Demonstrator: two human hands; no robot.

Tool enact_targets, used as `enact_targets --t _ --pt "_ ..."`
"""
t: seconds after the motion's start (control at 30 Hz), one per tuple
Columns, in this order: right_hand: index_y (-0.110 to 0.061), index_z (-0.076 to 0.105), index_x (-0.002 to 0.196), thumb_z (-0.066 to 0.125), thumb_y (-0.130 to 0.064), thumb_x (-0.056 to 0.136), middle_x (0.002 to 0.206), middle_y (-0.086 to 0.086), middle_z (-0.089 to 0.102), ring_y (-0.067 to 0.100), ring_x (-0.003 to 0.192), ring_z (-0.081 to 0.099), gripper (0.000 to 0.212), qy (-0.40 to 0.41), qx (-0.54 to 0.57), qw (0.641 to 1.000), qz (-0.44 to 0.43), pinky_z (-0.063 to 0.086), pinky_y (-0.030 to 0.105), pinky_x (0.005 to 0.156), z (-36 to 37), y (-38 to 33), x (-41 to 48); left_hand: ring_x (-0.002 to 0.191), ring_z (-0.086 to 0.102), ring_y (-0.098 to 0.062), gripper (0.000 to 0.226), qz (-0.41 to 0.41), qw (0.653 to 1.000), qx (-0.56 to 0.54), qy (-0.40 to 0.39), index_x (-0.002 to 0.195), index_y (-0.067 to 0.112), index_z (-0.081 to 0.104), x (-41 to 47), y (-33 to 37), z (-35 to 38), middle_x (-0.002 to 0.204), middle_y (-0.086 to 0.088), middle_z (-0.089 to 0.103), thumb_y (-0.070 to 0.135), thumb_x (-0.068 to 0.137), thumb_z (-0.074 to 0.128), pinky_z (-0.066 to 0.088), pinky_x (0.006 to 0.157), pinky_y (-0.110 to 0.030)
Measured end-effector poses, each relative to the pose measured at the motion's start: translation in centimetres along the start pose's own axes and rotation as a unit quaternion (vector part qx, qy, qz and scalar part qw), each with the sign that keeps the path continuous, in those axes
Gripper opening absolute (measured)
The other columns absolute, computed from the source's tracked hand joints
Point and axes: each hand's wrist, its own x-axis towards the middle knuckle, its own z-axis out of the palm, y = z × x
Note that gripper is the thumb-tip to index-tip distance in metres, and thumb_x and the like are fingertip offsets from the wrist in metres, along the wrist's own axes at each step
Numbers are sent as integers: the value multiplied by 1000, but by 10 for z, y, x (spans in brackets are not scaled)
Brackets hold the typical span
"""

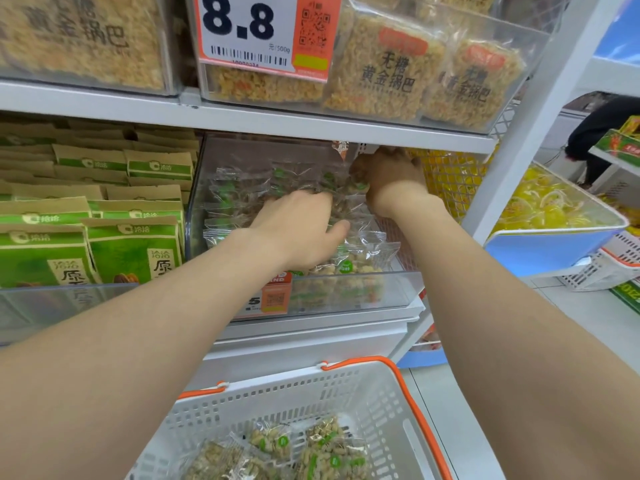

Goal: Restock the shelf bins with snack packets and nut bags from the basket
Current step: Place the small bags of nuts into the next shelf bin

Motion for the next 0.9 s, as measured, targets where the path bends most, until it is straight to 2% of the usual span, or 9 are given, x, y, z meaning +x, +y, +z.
enact_targets --t 0.13,0.23,0.3,0.43,0.57,0.67,0.73,0.8,0.9 --pt "-35 55 142 69 -8 87 142 12 56 41 138 44 63 72 -35 997 -20 35 49 110 -1 -1 -15 105 49 -28 31 59 995 27 73 98 25 59 -23 8 -13 106 0 51 55 101 52 41 87 -44" --pt "-21 67 127 70 -4 79 104 13 70 41 101 68 50 175 -50 980 -85 50 47 88 -1 -5 -42 89 56 -22 41 52 998 36 22 81 26 59 -41 13 -21 87 7 60 64 96 57 41 74 -36" --pt "-15 71 112 75 -4 72 83 11 69 38 76 69 42 215 -58 968 -117 50 40 69 -4 -7 -65 83 60 -21 41 23 1000 20 1 82 28 58 -52 14 -27 82 10 63 68 87 66 51 72 -36" --pt "-14 67 115 69 -2 79 88 11 66 38 76 64 38 268 52 951 -148 40 39 62 -17 -4 -106 88 63 -26 22 -36 998 52 23 82 29 61 -74 15 -42 84 6 65 45 85 76 57 74 -39" --pt "-17 68 107 57 -17 82 94 2 69 27 82 64 28 251 300 920 -31 52 38 72 -47 -7 -141 85 55 -27 16 -57 993 108 3 96 22 69 -95 19 -46 90 -2 64 35 90 77 53 69 -38" --pt "-22 62 77 55 -25 78 65 -6 59 23 68 55 7 248 352 899 79 40 33 58 -63 -5 -162 91 46 -28 12 -55 981 186 13 97 22 66 -104 21 -41 98 -8 66 29 92 74 34 77 -35" --pt "-16 49 65 53 -25 80 61 1 51 29 67 50 18 185 348 910 131 28 32 52 -66 -1 -172 104 51 -28 22 -49 974 222 13 83 25 55 -107 22 -36 95 -5 68 29 91 75 29 80 -39" --pt "-13 52 68 48 -32 81 73 10 58 37 76 54 24 92 305 936 148 32 32 56 -57 2 -176 103 53 -29 35 -42 971 233 12 74 25 45 -108 22 -34 90 -4 69 30 90 75 29 79 -39" --pt "-21 64 104 40 -39 85 106 14 66 40 97 60 36 -16 263 960 96 44 40 76 -42 -2 -182 84 51 -31 18 -50 977 208 14 85 23 61 -109 23 -36 91 -8 68 32 93 74 36 73 -36"
